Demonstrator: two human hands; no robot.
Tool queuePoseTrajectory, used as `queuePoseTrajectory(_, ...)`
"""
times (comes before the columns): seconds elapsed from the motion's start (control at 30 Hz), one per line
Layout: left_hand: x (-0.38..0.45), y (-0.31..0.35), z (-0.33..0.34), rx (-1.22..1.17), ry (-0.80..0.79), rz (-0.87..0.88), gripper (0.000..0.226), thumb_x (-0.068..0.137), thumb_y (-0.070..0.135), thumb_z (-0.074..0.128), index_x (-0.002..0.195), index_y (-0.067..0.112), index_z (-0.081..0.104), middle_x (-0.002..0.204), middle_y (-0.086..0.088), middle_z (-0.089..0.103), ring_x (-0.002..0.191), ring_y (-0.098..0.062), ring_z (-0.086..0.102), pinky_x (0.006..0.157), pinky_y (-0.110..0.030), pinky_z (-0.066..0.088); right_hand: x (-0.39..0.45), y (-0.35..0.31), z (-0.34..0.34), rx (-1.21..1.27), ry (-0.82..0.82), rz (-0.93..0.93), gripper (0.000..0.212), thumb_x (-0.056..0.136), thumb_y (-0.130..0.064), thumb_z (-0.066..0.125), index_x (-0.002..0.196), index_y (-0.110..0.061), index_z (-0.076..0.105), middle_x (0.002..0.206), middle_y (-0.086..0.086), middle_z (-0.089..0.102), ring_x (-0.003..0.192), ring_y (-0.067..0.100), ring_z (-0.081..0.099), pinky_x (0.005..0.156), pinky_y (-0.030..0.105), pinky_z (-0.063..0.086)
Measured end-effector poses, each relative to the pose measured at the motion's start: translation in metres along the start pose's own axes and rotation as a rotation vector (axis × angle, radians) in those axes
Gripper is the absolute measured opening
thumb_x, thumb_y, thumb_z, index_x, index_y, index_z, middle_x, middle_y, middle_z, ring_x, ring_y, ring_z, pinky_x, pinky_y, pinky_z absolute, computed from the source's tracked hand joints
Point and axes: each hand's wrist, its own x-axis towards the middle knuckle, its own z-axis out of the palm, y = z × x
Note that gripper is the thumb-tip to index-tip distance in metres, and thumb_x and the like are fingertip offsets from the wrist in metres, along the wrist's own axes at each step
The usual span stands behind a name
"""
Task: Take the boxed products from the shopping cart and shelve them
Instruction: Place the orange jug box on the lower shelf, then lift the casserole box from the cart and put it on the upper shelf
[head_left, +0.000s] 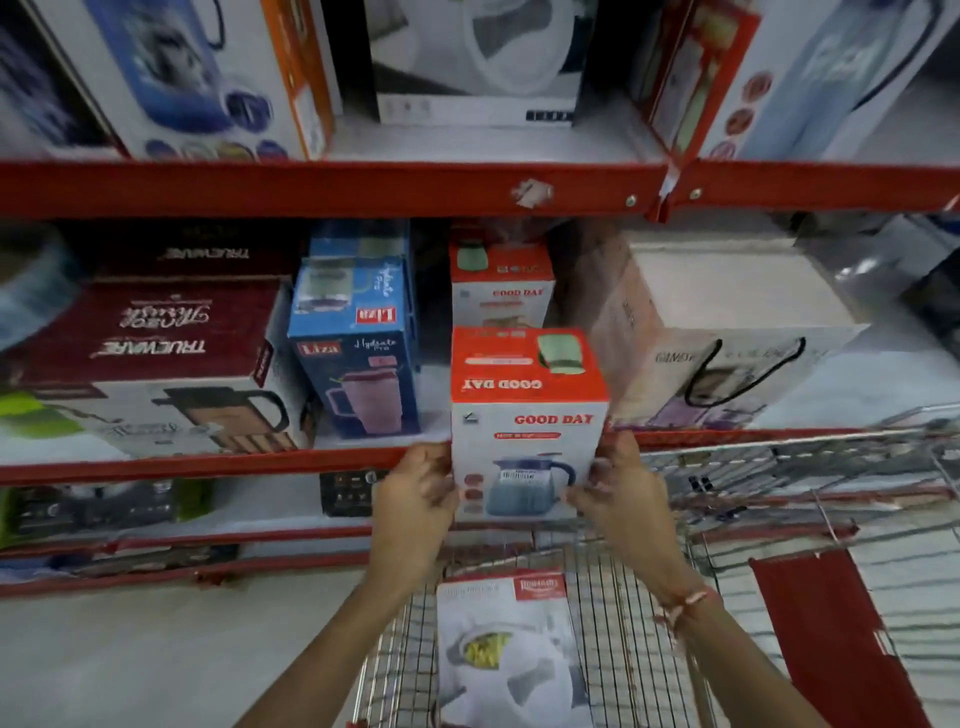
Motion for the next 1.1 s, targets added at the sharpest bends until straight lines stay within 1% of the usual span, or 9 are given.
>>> queuePoseTrajectory(0.07,0.029,0.015,0.008,0.047,0.084,0.118,0.037,0.075,0.005,0.074,0.109,0.006,0.059,0.104,0.000,0.071,0.093,-0.010,0.068,0.079,-0.015,0.057,0.028,-0.016,0.001,-0.036,0.111,-0.106,0.054,0.074,-0.013,0.081,0.114,-0.019,0.045,0.089,-0.019,0.067,0.074,-0.012,0.065,0.064,-0.002,0.049)
queuePoseTrajectory(0.1,0.043,0.020,0.012,0.084,0.106,0.149,0.036,0.076,0.006,0.073,0.109,0.004,0.058,0.108,-0.002,0.070,0.096,-0.012,0.067,0.080,-0.014,0.056,0.041,-0.022,0.005,-0.034,0.149,-0.128,0.052,0.074,-0.011,0.080,0.114,-0.014,0.046,0.096,-0.010,0.071,0.081,-0.001,0.069,0.070,0.001,0.051)
queuePoseTrajectory(0.2,0.079,0.019,0.024,0.209,0.122,0.121,0.038,0.078,0.000,0.069,0.112,0.000,0.052,0.112,-0.015,0.070,0.102,-0.026,0.067,0.088,-0.040,0.057,0.074,-0.028,0.020,-0.028,0.169,-0.100,0.050,0.077,-0.008,0.078,0.116,-0.008,0.045,0.116,0.012,0.071,0.103,0.025,0.070,0.090,0.037,0.059)
queuePoseTrajectory(0.27,0.094,0.013,0.031,0.238,0.122,0.058,0.041,0.077,-0.001,0.069,0.114,0.001,0.050,0.112,-0.017,0.069,0.103,-0.029,0.067,0.089,-0.046,0.056,0.091,-0.025,0.030,-0.053,0.157,-0.075,0.051,0.078,-0.009,0.077,0.118,-0.006,0.045,0.116,0.016,0.070,0.104,0.030,0.070,0.091,0.047,0.058)
queuePoseTrajectory(0.57,0.122,-0.005,0.039,0.260,0.060,-0.036,0.037,0.078,0.001,0.071,0.111,0.001,0.054,0.117,-0.016,0.068,0.107,-0.026,0.065,0.091,-0.035,0.054,0.119,-0.005,0.042,-0.170,0.163,0.008,0.051,0.079,-0.016,0.077,0.116,-0.006,0.045,0.112,0.018,0.072,0.100,0.034,0.070,0.087,0.050,0.058)
queuePoseTrajectory(0.77,0.118,-0.014,0.037,0.275,0.031,-0.014,0.037,0.082,0.005,0.066,0.117,0.001,0.053,0.120,-0.017,0.066,0.109,-0.029,0.064,0.094,-0.042,0.054,0.113,-0.001,0.043,-0.139,0.174,-0.016,0.047,0.081,-0.009,0.073,0.119,-0.003,0.045,0.120,0.019,0.064,0.108,0.036,0.064,0.091,0.050,0.056)
queuePoseTrajectory(0.9,0.086,-0.043,0.036,0.308,0.160,0.024,0.034,0.085,0.005,0.062,0.117,0.009,0.054,0.113,-0.011,0.065,0.097,-0.022,0.064,0.078,-0.019,0.053,0.067,0.027,0.061,-0.170,0.375,-0.238,0.035,0.085,-0.001,0.063,0.115,-0.006,0.048,0.120,0.016,0.048,0.101,0.021,0.049,0.092,0.026,0.051)
queuePoseTrajectory(0.93,0.074,-0.053,0.037,0.294,0.176,0.014,0.033,0.084,0.004,0.062,0.115,0.011,0.054,0.109,-0.010,0.066,0.091,-0.019,0.064,0.072,-0.014,0.051,0.053,0.039,0.067,-0.179,0.350,-0.252,0.032,0.086,-0.001,0.061,0.116,-0.008,0.049,0.122,0.015,0.047,0.103,0.017,0.047,0.095,0.021,0.048)
queuePoseTrajectory(1.1,0.014,-0.119,0.050,0.365,0.002,-0.182,0.028,0.084,-0.001,0.059,0.111,0.004,0.058,0.098,-0.016,0.069,0.085,-0.025,0.067,0.063,-0.018,0.052,-0.002,0.119,0.091,-0.346,-0.045,0.006,0.042,0.088,-0.005,0.062,0.129,-0.003,0.051,0.133,0.017,0.048,0.123,0.030,0.046,0.106,0.045,0.046)
